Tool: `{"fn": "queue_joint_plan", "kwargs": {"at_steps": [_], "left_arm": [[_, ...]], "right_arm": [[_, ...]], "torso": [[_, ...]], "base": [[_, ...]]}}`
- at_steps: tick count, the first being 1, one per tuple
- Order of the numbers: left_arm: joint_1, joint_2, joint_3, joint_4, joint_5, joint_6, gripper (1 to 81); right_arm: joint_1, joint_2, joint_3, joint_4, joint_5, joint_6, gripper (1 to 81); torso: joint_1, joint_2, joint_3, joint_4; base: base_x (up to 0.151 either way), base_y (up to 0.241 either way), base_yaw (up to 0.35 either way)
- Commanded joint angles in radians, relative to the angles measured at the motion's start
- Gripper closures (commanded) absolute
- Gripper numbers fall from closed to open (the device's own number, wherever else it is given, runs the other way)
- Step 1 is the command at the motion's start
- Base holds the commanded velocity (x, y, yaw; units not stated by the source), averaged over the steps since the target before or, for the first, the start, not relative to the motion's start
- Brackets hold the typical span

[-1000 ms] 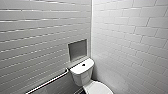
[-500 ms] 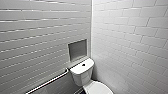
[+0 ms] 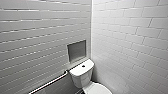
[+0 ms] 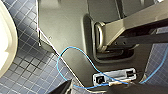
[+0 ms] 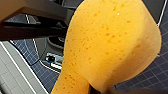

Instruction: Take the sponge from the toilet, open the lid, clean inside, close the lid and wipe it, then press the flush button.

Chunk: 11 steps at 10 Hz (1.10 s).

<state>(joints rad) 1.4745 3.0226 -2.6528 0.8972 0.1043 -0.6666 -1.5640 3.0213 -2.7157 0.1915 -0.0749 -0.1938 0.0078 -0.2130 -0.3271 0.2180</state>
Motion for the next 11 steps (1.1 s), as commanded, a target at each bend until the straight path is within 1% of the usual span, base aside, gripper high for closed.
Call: {"fn": "queue_joint_plan", "kwargs": {"at_steps": [1,11], "left_arm": [[-0.033,0.0,0.0,-0.004,0.048,0.002,1.0],[-0.029,0.001,0.0,-0.001,0.048,0.002,1.0]], "right_arm": [[0.018,-0.002,0.005,0.019,-0.08,-0.003,81.1],[0.015,0.0,0.008,0.02,-0.071,-0.001,81.1]], "torso": [[0.0,0.0,0.0,0.0],[0.0,0.0,0.0,0.0]], "base": [[0.089,0.0,0.0],[0.112,0.0,0.0]]}}
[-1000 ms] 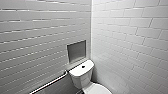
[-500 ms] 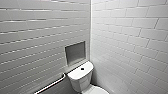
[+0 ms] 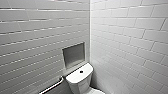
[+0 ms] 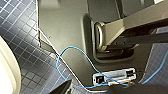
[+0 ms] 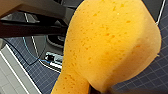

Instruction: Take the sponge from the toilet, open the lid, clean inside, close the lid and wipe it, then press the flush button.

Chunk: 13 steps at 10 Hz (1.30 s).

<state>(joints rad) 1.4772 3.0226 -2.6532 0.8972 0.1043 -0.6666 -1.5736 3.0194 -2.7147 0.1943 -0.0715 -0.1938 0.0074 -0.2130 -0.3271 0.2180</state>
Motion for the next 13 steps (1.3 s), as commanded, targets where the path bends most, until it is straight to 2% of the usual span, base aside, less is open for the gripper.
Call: {"fn": "queue_joint_plan", "kwargs": {"at_steps": [1,2,5,6,7,9,10,13], "left_arm": [[-0.031,0.001,0.001,-0.001,0.048,0.002,1.0],[-0.031,0.001,0.001,-0.003,0.048,0.002,1.0],[-0.031,-0.016,0.013,-0.008,0.029,0.001,1.0],[-0.028,-0.034,0.035,-0.009,0.006,0.001,1.0],[-0.028,-0.074,0.085,-0.009,-0.017,-0.004,1.0],[-0.039,-0.183,0.247,-0.011,-0.02,-0.008,1.0],[-0.051,-0.241,0.336,-0.011,-0.02,-0.008,1.0],[-0.125,-0.442,0.665,-0.014,-0.009,-0.018,1.0]], "right_arm": [[0.025,0.002,0.006,0.017,-0.074,-0.001,81.1],[0.025,0.002,0.004,0.019,-0.074,-0.001,81.1],[0.023,-0.012,0.027,0.023,-0.061,-0.003,81.1],[0.017,-0.035,0.073,0.022,-0.053,-0.003,81.1],[0.011,-0.091,0.177,0.022,-0.044,-0.003,81.1],[0.0,-0.25,0.449,0.022,0.025,-0.001,81.1],[-0.001,-0.303,0.54,0.019,0.039,-0.003,81.1],[0.0,-0.409,0.719,0.019,0.053,-0.001,81.1]], "torso": [[0.0,0.0,0.0,0.0],[0.0,0.0,0.0,0.0],[0.001,0.001,0.0,0.0],[0.001,0.001,0.0,0.0],[0.001,0.001,0.0,0.0],[0.0,0.0,0.0,0.0],[0.0,0.0,0.0,0.0],[0.0,0.0,0.0,0.0]], "base": [[0.121,0.0,0.0],[0.121,0.0,0.0],[0.0,0.0,0.0],[0.0,0.0,0.0],[0.0,0.0,0.0],[0.0,0.0,0.0],[0.0,0.0,0.0],[0.0,0.0,0.0]]}}
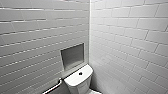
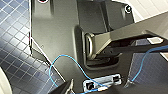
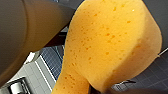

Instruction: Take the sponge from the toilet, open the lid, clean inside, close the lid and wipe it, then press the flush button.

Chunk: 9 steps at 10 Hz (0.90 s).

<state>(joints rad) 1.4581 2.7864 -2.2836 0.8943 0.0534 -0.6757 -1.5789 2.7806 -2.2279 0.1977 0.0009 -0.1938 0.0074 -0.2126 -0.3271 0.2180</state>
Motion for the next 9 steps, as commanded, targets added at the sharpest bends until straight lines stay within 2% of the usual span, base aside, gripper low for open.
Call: {"fn": "queue_joint_plan", "kwargs": {"at_steps": [1,3,6,8,9], "left_arm": [[-0.136,-0.278,0.413,-0.012,0.045,-0.022,1.0],[-0.216,-0.379,0.597,-0.015,0.066,-0.04,1.0],[-0.394,-0.474,0.844,-0.056,0.23,-0.064,1.0],[-0.513,-0.473,0.908,-0.099,0.295,-0.065,1.0],[-0.569,-0.474,0.926,-0.133,0.296,-0.065,1.0]], "right_arm": [[0.004,-0.2,0.274,0.019,0.005,-0.002,81.1],[0.004,-0.233,0.317,0.02,0.014,-0.001,81.1],[-0.002,-0.24,0.314,0.02,0.02,0.001,81.1],[-0.016,-0.252,0.312,0.022,0.08,0.002,81.1],[-0.02,-0.255,0.312,0.022,0.091,0.004,81.1]], "torso": [[0.0,0.0,0.0,0.0],[0.0,0.0,0.0,0.0],[0.0,0.0,0.0,0.0],[0.0,0.0,0.0,0.0],[0.0,0.0,0.0,0.0]], "base": [[0.0,0.0,0.0],[0.0,0.0,0.0],[0.0,0.0,0.0],[0.0,0.0,0.0],[0.0,0.0,0.0]]}}
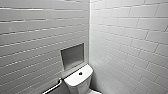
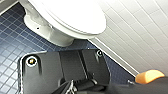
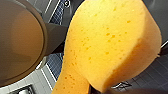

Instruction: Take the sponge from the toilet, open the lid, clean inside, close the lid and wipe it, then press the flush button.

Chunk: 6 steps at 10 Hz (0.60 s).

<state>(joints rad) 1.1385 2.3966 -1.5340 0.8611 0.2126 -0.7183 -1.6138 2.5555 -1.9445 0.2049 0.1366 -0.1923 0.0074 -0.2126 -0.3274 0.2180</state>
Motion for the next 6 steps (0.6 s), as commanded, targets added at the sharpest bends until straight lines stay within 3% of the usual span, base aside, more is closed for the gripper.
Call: {"fn": "queue_joint_plan", "kwargs": {"at_steps": [1,4,6], "left_arm": [[-0.32,-0.089,0.207,-0.134,0.142,-0.023,1.0],[-0.518,-0.082,0.284,-0.233,0.209,-0.023,1.0],[-0.633,-0.071,0.29,-0.304,0.214,-0.023,1.0]], "right_arm": [[0.01,-0.03,0.027,0.013,-0.045,0.002,81.1],[0.007,-0.032,0.027,0.013,-0.043,0.001,81.1],[0.007,-0.032,0.027,0.013,-0.043,0.002,81.1]], "torso": [[0.0,0.0,0.0,0.0],[0.0,0.0,-0.038,0.0],[0.0,0.0,-0.069,0.0]], "base": [[0.0,0.0,0.0],[0.0,0.0,0.0],[0.0,0.0,0.0]]}}
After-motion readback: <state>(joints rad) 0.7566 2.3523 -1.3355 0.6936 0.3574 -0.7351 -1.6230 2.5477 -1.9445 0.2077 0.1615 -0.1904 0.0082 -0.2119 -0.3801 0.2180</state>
